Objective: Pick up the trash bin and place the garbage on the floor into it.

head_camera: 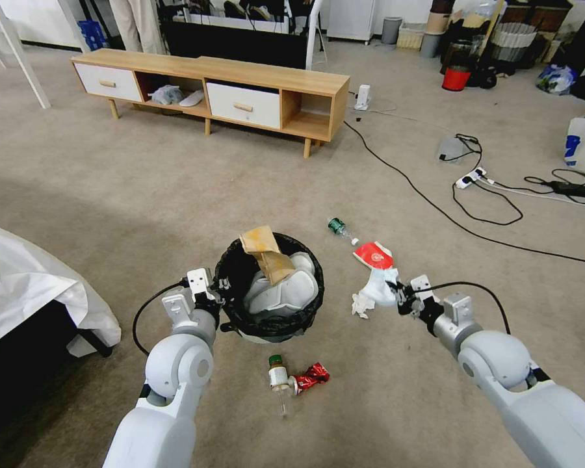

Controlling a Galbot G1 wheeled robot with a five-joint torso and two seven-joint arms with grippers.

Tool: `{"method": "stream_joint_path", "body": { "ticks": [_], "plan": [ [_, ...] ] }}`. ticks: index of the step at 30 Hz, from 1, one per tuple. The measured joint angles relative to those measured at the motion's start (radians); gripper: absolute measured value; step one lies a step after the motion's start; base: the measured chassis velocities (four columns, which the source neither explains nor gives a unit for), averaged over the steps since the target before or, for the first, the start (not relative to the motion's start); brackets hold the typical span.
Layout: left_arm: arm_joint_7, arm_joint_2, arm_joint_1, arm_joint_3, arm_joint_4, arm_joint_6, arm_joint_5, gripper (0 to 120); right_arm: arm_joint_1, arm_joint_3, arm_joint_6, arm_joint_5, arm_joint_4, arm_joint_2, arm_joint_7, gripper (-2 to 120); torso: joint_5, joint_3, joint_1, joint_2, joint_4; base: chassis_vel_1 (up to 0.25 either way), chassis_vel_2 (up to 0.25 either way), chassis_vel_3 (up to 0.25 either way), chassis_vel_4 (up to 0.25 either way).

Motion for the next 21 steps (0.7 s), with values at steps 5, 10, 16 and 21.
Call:
{"method": "stream_joint_path", "body": {
  "ticks": [5, 10, 16, 21],
  "plan": [
    [-0.019, 0.002, -0.003, 0.009, -0.003, 0.023, -0.047, 4, 0.013, 0.02, 0.098, 0.001, 0.036, 0.0, -0.05, 0, 0.0, 0.0, 0.0, 0.0, 0.0, 0.0, 0.0, 0.0, 0.0],
    [-0.041, -0.002, -0.008, 0.019, -0.013, 0.044, -0.108, 4, 0.015, 0.023, 0.179, 0.002, 0.049, -0.001, -0.112, 0, 0.0, 0.0, 0.0, 0.0, 0.0, 0.0, 0.0, 0.0, 0.0],
    [-0.06, -0.005, -0.014, 0.023, -0.02, 0.065, -0.163, 4, 0.03, 0.013, 0.297, 0.011, 0.048, 0.0, -0.215, 0, 0.0, 0.0, 0.0, 0.0, 0.0, 0.0, 0.0, 0.0, 0.0],
    [-0.066, -0.008, -0.017, 0.024, -0.021, 0.071, -0.18, 4, 0.04, 0.001, 0.32, 0.019, 0.048, -0.002, -0.247, 0, 0.0, 0.0, 0.0, 0.0, -0.0001, 0.0, 0.0, 0.0, 0.0]
  ]
}}
